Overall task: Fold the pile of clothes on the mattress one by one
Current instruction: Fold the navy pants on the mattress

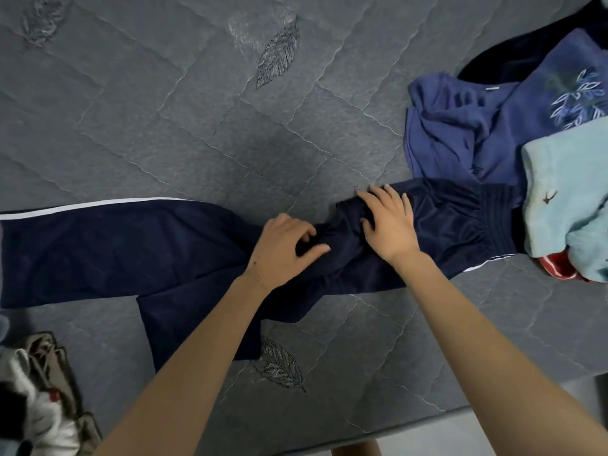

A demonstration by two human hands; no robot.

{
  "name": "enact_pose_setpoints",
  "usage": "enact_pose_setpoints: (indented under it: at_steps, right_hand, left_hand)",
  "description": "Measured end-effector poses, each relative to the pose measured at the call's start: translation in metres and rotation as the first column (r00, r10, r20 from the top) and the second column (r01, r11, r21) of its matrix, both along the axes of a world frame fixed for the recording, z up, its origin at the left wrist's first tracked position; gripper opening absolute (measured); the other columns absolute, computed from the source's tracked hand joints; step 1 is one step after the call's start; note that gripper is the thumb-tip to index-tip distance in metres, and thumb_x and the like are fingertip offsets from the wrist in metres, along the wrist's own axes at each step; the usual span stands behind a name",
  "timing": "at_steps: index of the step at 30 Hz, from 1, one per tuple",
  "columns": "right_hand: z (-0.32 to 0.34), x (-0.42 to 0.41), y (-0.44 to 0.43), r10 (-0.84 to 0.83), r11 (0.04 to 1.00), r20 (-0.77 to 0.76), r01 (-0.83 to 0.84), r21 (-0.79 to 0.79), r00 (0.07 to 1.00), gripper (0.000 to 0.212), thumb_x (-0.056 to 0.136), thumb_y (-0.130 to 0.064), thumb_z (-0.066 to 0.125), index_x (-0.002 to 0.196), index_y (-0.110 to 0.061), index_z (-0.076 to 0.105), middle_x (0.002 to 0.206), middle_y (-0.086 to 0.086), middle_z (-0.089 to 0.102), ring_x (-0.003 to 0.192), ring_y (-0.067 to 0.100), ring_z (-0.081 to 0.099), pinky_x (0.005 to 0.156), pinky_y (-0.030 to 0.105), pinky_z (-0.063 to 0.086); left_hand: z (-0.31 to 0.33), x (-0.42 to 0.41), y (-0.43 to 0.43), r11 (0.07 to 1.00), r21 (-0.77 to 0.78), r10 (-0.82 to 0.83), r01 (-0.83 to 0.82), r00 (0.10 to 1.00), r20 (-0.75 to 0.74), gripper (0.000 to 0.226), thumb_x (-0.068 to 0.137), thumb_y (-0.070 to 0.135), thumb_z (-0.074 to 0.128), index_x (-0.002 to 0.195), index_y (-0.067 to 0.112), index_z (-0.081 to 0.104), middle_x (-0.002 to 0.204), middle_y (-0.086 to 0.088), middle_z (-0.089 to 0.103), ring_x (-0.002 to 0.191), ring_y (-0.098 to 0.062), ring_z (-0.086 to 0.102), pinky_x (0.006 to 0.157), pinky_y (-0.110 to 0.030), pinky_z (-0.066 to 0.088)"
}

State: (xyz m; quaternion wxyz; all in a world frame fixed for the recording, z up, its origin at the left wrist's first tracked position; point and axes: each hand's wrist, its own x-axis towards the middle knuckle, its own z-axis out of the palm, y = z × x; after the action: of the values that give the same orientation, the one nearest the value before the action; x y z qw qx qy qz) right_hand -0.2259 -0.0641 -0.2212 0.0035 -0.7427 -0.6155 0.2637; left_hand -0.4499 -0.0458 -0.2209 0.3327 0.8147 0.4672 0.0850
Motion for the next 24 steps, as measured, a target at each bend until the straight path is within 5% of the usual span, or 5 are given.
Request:
enact_pose_setpoints:
  at_steps: [3,6,11,15,24]
  right_hand:
    - [-0.006,-0.002,0.000,-0.096,0.981,-0.019,0.098,0.169,0.995,0.025,0.089,-0.014,0.062,0.113,-0.009,0.066,0.119,0.012,0.059,0.126,0.036,0.045,0.115,0.050,0.020]
    - [-0.003,-0.002,0.007,-0.209,0.923,-0.077,0.222,0.313,0.975,0.013,0.088,-0.014,0.066,0.096,-0.004,0.070,0.095,0.013,0.063,0.095,0.035,0.057,0.097,0.048,0.042]
    - [0.009,-0.002,0.018,-0.235,0.873,-0.170,0.285,0.396,0.957,0.025,0.090,-0.015,0.063,0.114,-0.008,0.065,0.109,0.011,0.061,0.105,0.028,0.054,0.098,0.038,0.041]
    - [0.009,-0.010,0.009,-0.154,0.925,-0.172,0.204,0.320,0.973,0.051,0.084,-0.029,0.071,0.129,-0.011,0.057,0.131,0.011,0.053,0.127,0.029,0.044,0.114,0.047,0.028]
    - [0.002,-0.032,-0.037,0.094,0.993,-0.111,-0.102,-0.065,0.989,0.112,0.069,-0.065,0.072,0.154,-0.030,0.009,0.161,0.001,-0.015,0.146,0.020,-0.023,0.114,0.042,-0.023]
  left_hand:
    - [-0.001,0.011,-0.006,0.979,-0.021,-0.203,0.202,0.976,-0.079,0.043,0.085,0.056,0.054,0.093,0.015,0.066,0.089,0.005,0.063,0.096,-0.018,0.050,0.088,-0.033,0.036]
    - [0.005,0.013,0.002,0.984,-0.180,0.026,-0.013,0.997,0.069,0.020,0.097,0.024,0.055,0.093,0.005,0.060,0.077,-0.006,0.063,0.073,-0.024,0.059,0.072,-0.044,0.049]
    - [0.015,-0.008,0.041,0.898,0.094,0.432,-0.430,0.902,-0.001,0.020,0.099,0.025,0.051,0.102,0.007,0.061,0.079,-0.009,0.066,0.069,-0.025,0.061,0.061,-0.039,0.049]
    - [0.006,-0.014,0.046,0.887,0.159,0.444,-0.434,0.895,-0.034,0.028,0.098,0.024,0.053,0.121,0.010,0.059,0.111,-0.012,0.061,0.100,-0.029,0.056,0.087,-0.041,0.047]
    - [-0.014,-0.028,-0.015,0.870,0.317,-0.349,0.377,0.926,-0.143,0.059,0.078,0.052,0.067,0.124,0.016,0.056,0.137,-0.010,0.050,0.132,-0.029,0.040,0.115,-0.049,0.020]
